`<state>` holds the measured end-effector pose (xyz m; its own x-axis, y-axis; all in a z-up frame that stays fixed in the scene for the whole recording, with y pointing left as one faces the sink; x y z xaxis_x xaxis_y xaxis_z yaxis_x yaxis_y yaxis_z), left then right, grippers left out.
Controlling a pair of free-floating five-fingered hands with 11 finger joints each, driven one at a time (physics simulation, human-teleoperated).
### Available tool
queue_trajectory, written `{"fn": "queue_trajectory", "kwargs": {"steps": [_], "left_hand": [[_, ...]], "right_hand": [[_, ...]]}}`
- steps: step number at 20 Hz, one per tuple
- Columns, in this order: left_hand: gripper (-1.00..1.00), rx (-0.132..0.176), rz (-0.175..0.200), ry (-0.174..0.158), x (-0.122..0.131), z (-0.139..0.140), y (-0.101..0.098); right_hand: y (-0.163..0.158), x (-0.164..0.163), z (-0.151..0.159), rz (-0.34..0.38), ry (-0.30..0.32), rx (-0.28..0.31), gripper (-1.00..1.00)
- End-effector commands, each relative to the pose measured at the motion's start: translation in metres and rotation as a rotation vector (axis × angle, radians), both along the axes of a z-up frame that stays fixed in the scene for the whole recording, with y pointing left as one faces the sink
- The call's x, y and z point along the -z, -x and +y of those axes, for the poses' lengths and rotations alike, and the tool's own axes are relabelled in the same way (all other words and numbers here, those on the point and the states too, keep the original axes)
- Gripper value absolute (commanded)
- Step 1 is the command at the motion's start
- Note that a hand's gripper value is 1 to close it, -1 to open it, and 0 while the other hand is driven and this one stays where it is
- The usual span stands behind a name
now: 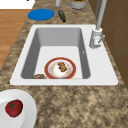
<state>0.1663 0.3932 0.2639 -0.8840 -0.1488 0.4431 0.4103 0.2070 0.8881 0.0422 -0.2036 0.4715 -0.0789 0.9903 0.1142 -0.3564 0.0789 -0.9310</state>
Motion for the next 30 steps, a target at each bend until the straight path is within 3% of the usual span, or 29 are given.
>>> {"fn": "queue_trajectory", "kwargs": {"steps": [1, 13, 30], "left_hand": [[0.0, 0.0, 0.0, 0.0, 0.0, 0.0, 0.0], [0.0, 0.0, 0.0, 0.0, 0.0, 0.0, 0.0], [0.0, 0.0, 0.0, 0.0, 0.0, 0.0, 0.0]], "right_hand": [[0.009, -0.031, 0.004, -0.006, 0.0, 0.014, -1.0], [0.037, -0.13, 0.013, -0.01, -0.001, 0.019, -1.0], [0.022, -0.267, 0.039, -0.006, 0.033, 0.026, -1.0]]}}
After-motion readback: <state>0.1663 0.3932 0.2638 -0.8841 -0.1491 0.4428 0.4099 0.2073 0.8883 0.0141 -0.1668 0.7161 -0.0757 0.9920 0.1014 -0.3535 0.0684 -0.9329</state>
